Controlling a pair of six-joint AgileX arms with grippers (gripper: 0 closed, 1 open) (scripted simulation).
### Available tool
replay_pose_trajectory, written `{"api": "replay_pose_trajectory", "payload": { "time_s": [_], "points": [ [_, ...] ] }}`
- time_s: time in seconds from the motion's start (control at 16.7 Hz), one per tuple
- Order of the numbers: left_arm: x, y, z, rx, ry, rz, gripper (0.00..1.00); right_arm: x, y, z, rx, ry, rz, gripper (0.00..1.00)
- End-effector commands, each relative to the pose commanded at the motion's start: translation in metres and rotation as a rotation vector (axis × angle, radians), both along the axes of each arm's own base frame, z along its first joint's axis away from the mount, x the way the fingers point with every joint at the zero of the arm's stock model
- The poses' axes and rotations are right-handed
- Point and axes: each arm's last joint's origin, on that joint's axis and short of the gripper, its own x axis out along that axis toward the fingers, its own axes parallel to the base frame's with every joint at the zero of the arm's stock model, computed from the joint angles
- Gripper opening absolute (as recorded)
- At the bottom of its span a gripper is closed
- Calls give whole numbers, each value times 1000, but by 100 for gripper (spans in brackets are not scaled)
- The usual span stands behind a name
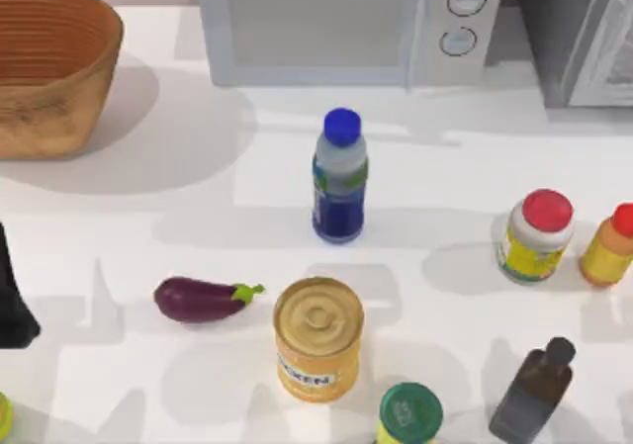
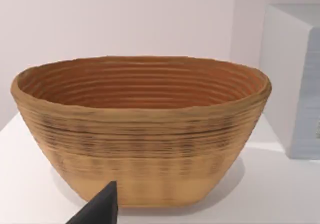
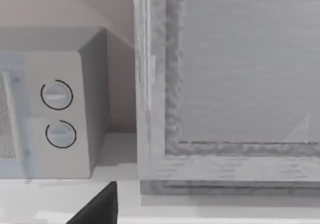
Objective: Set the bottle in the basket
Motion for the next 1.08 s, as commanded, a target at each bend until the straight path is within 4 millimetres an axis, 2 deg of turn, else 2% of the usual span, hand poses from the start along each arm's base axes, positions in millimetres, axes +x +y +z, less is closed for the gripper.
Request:
{"api": "replay_pose_trajectory", "payload": {
  "time_s": [0.36, 0.6, 0.9, 1.08],
  "points": [
    [5, -3, 0, 20, 59, -35, 100, 0, 0, 0, 0, 0, 0, 100],
    [19, -13, 15, 43, 108, -136, 100, 0, 0, 0, 0, 0, 0, 100],
    [58, -38, 39, 64, 157, -319, 100, 0, 0, 0, 0, 0, 0, 100],
    [90, -63, 43, 77, 192, -438, 100, 0, 0, 0, 0, 0, 0, 100]
  ]
}}
